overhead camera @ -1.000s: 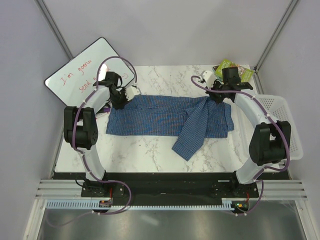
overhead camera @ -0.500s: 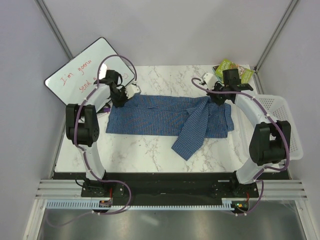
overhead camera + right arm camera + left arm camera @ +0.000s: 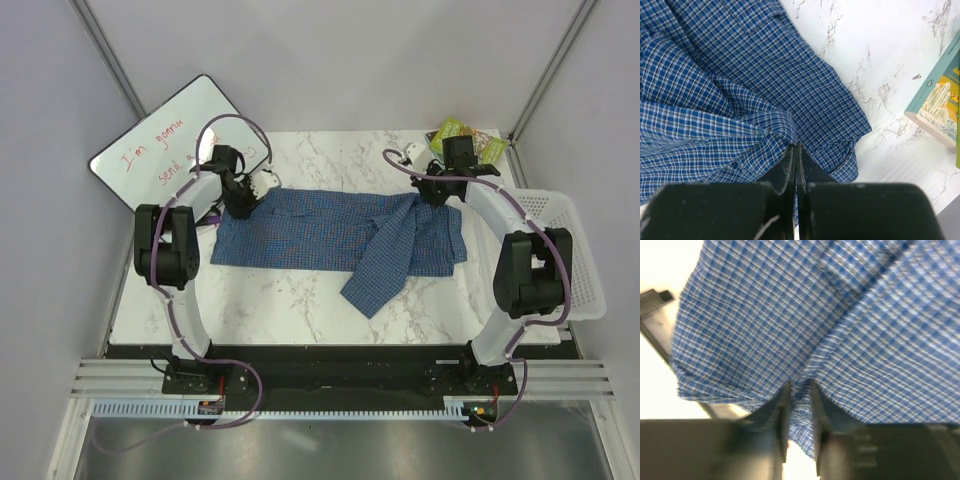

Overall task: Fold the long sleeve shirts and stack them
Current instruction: Fold the shirt

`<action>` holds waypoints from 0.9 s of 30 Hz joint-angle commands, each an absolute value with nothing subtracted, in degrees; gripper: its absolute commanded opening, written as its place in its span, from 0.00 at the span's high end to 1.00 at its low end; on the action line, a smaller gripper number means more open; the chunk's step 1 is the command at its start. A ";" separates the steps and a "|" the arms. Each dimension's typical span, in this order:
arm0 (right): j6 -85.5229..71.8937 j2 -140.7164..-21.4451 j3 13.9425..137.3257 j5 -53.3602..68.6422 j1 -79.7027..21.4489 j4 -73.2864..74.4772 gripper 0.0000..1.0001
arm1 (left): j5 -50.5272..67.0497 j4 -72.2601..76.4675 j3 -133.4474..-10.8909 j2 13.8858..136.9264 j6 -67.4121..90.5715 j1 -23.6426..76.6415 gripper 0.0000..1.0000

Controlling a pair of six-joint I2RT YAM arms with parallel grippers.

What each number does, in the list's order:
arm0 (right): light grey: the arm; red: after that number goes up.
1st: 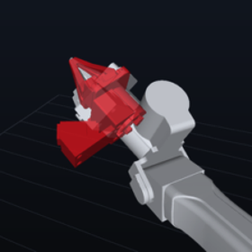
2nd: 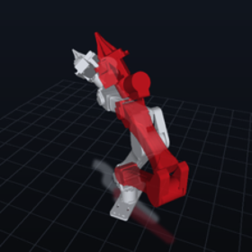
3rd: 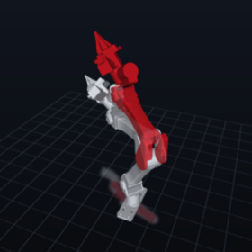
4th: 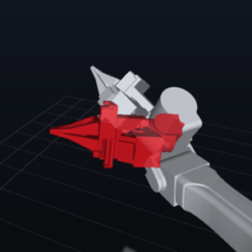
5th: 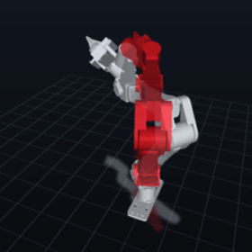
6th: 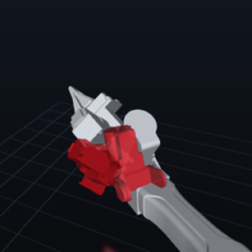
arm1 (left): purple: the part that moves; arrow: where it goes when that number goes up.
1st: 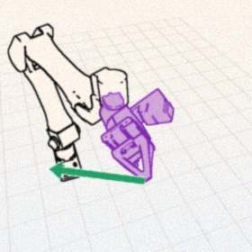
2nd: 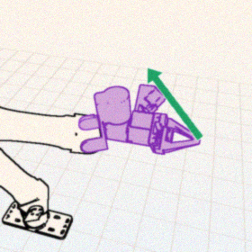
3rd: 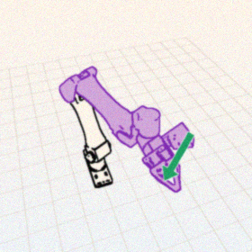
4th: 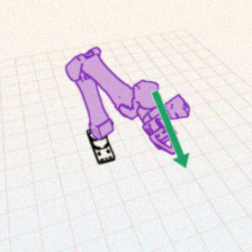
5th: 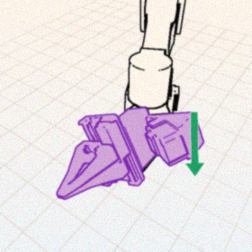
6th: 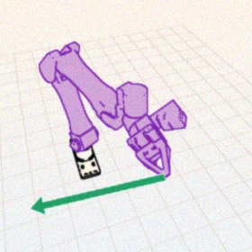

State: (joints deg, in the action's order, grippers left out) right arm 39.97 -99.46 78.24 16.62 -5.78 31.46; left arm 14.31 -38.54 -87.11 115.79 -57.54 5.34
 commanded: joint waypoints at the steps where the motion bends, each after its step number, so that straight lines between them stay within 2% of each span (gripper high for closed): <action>1: 37.18 -101.25 82.35 17.84 -6.41 29.62 1.00 | 25.02 -37.35 -83.25 104.62 -54.49 4.30 0.60; 2: 37.09 -101.77 82.35 17.75 -6.50 29.88 1.00 | 30.53 -37.35 -80.45 102.15 -54.32 4.57 0.54; 4: 36.21 -102.22 82.18 17.75 -6.59 29.80 1.00 | 33.91 -37.53 -77.45 95.06 -53.79 6.75 0.36; 7: 34.37 -103.18 81.92 17.75 -6.50 29.88 1.00 | 34.90 -37.53 -71.21 87.48 -50.64 14.02 0.34; 9: 34.28 -103.62 81.91 18.28 -6.59 30.67 0.99 | 36.81 -37.53 -66.55 84.39 -42.22 17.91 0.34; 11: 34.89 -103.54 82.26 18.54 -6.50 32.59 0.74 | 44.77 -36.57 -61.12 80.69 -32.41 19.86 0.33; 12: 35.33 -103.36 82.44 18.54 -6.59 33.65 0.59 | 44.65 -34.47 -59.08 79.90 -27.65 20.12 0.33; 13: 35.42 -103.01 82.96 18.11 -6.50 34.36 0.32 | 43.17 -32.19 -57.50 79.37 -23.51 20.13 0.33; 14: 35.33 -101.70 83.32 17.93 -6.50 35.76 0.22 | 38.72 -31.39 -57.22 80.24 -20.51 20.13 0.33; 16: 35.16 -99.77 85.50 18.71 -6.42 39.78 0.10 | 34.82 -32.77 -59.05 82.69 -21.96 19.17 0.34; 19: 33.49 -99.23 90.41 21.71 -7.20 47.68 0.10 | 24.45 -36.29 -64.76 88.84 -29.94 17.41 0.35; 23: 31.12 -99.14 88.69 22.59 -8.35 52.29 0.22 | 13.46 -38.23 -71.10 99.29 -35.94 15.56 0.40; 27: 31.11 -100.45 80.88 20.92 -8.61 50.54 0.49 | 10.28 -39.11 -72.77 105.19 -38.84 15.38 0.42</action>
